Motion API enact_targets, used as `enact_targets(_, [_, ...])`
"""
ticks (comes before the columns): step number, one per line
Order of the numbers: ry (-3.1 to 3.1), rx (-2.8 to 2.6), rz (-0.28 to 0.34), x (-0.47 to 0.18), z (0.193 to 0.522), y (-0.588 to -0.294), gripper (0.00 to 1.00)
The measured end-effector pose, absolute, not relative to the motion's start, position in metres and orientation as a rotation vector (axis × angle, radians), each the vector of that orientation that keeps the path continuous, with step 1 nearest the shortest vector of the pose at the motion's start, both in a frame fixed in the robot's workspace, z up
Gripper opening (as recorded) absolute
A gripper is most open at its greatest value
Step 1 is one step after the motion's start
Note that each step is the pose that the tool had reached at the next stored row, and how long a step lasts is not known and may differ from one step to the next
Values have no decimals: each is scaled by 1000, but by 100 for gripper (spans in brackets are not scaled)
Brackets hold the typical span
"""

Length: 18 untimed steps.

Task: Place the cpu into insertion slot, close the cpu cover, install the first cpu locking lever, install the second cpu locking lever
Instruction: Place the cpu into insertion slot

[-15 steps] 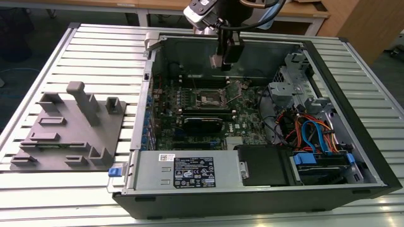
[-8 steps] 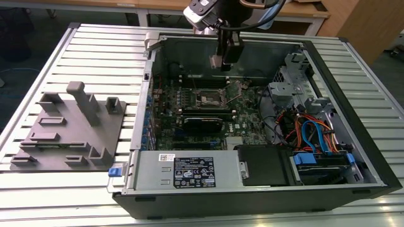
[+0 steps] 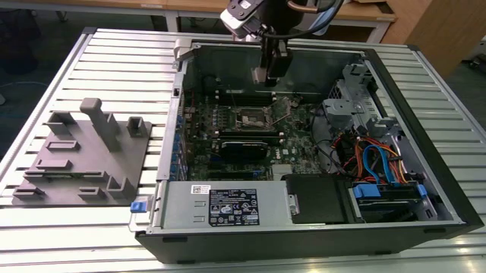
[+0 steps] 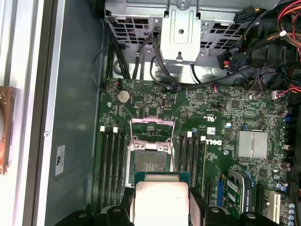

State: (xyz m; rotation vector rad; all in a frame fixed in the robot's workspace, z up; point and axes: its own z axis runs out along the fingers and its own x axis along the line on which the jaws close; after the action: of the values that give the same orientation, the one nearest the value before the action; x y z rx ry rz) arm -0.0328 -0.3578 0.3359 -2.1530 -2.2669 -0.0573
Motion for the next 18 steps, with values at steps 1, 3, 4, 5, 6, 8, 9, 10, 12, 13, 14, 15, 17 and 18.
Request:
enact_targets(1, [-2265, -2153, -56, -33, 336, -358, 54])
enact_targets(3, [-2262, -2153, -52, -33, 335, -358, 54])
enact_targets(4, [-2260, -2154, -50, -33, 334, -358, 54])
enact_targets(5, [-2258, -2154, -49, -33, 334, -358, 54])
enact_targets(6, [-2258, -2154, -47, -33, 334, -358, 54])
enact_targets(8, [-2257, -2154, -47, -33, 334, -358, 54])
enact_targets(9, [-2257, -2154, -47, -33, 334, -358, 54])
enact_targets(10, [-2257, -2154, -47, -33, 334, -358, 54])
enact_targets(12, [-2257, -2154, -47, -33, 334, -358, 54])
enact_targets(13, [-2257, -2154, -48, -33, 333, -358, 54])
enact_targets(14, [-2258, -2154, -49, -33, 333, -358, 54])
enact_targets(15, [-2258, -2155, -50, -33, 333, -358, 54])
enact_targets(17, [-2260, -2157, -54, -33, 331, -358, 54])
enact_targets(18, [-2262, -2158, -57, -33, 330, -358, 54])
